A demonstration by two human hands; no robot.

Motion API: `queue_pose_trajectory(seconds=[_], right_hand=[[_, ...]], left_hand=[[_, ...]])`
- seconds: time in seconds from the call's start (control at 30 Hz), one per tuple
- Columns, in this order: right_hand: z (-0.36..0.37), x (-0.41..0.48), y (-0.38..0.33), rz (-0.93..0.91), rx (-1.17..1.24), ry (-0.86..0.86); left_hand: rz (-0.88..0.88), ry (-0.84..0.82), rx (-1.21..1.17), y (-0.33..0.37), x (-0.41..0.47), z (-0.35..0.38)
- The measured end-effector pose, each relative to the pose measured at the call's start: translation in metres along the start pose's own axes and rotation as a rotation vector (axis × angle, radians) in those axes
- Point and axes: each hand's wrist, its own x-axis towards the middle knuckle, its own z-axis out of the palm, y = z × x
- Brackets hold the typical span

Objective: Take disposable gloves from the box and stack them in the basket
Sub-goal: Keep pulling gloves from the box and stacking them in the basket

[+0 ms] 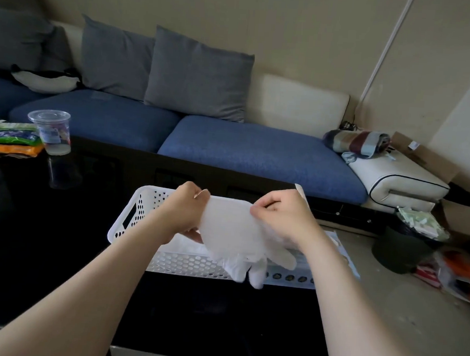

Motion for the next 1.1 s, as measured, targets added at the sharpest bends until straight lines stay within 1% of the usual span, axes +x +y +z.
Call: queue_pose_trajectory(seconds=[0.03,0.1,0.17,0.3,0.43,0.5,0.57,0.63,0.73,0.8,0.87,0.93,1.0,1.03,1.1], right_hand=[[0.008,0.004,0.003,-0.029,-0.098,0.022],[0.023,0.015,0.008,-0.067,-0.202,0.068],[0.036,0.021,0.006,-0.134,-0.236,0.085],[0.059,0.031,0.003,-0.23,-0.29,0.041],[0.079,0.039,0.0,-0.234,-0.337,-0.024],[0.085,0.041,-0.003,-0.244,-0.347,-0.023],[0.091,0.044,-0.006,-0.287,-0.355,0.007],[0.095,0.046,-0.008,-0.315,-0.381,0.019],[0.1,0.048,-0.01,-0.373,-0.468,0.023],[0.102,0.049,-0.012,-0.414,-0.577,0.037],[0.102,0.049,-0.016,-0.434,-0.605,0.052],[0.099,0.047,-0.022,-0.404,-0.542,0.015],[0.094,0.044,-0.029,-0.343,-0.51,-0.09],[0.092,0.041,-0.032,-0.313,-0.534,-0.166],[0.089,0.037,-0.034,-0.252,-0.599,-0.337]], left_hand=[[-0.009,0.022,0.056,-0.004,0.001,-0.003],[-0.004,0.066,0.171,-0.011,0.005,-0.009],[-0.007,0.091,0.225,-0.016,0.008,-0.013],[0.017,0.122,0.316,-0.03,0.015,-0.021],[0.084,0.213,0.508,-0.044,0.023,-0.034],[0.132,0.259,0.611,-0.051,0.028,-0.039],[0.163,0.248,0.624,-0.058,0.03,-0.043],[0.156,0.222,0.647,-0.062,0.032,-0.044],[0.153,0.182,0.77,-0.066,0.034,-0.045],[0.123,0.158,0.845,-0.064,0.033,-0.046],[0.07,0.162,0.901,-0.063,0.033,-0.044],[0.023,0.173,0.965,-0.061,0.033,-0.04],[-0.03,0.17,1.072,-0.055,0.031,-0.033],[-0.027,0.169,1.156,-0.051,0.03,-0.029],[0.054,0.169,1.325,-0.044,0.029,-0.022]])
